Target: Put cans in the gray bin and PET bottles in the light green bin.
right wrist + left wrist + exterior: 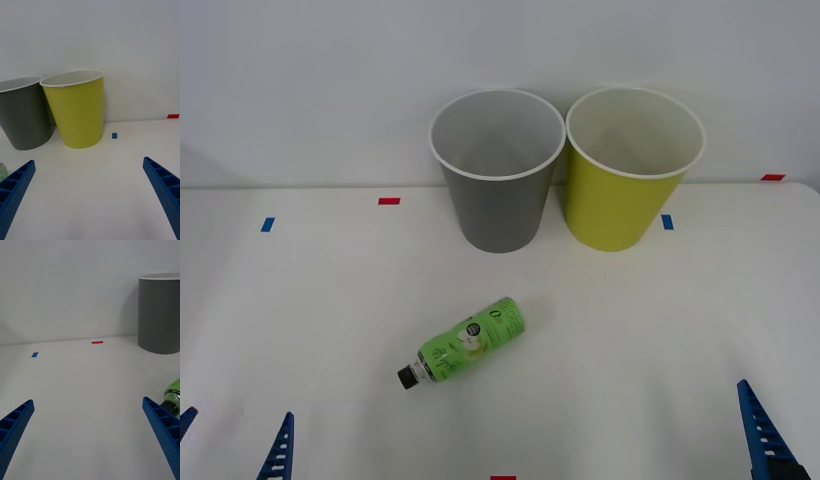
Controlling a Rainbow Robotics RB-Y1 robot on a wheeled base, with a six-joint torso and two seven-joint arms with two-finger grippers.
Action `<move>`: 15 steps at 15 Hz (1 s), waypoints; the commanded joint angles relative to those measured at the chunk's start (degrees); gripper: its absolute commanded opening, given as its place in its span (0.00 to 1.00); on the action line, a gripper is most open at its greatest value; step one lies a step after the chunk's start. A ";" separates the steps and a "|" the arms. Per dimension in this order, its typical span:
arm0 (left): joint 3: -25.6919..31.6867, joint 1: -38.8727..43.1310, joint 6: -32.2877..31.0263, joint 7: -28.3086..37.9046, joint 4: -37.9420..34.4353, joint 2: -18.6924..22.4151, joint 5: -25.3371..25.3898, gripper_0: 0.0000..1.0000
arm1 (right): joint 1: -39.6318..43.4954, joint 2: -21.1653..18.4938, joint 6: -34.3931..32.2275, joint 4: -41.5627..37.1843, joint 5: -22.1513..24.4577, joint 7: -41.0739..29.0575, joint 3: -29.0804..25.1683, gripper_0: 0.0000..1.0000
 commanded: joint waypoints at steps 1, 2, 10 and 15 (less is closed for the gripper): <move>-1.24 -0.33 -0.97 -0.02 0.13 2.63 0.12 1.00 | 0.00 0.00 0.00 0.00 0.00 0.00 0.00 1.00; -1.24 -0.42 -0.97 -0.02 0.13 4.04 0.03 1.00 | 0.00 0.00 0.00 0.00 0.00 0.00 0.00 1.00; -1.59 -11.75 9.14 -0.11 0.13 19.07 1.35 1.00 | 0.00 0.00 0.00 0.00 0.00 0.00 0.00 1.00; -7.57 -21.25 16.70 -0.02 -0.39 22.50 2.41 1.00 | 0.00 0.00 0.00 0.00 0.00 0.00 0.00 1.00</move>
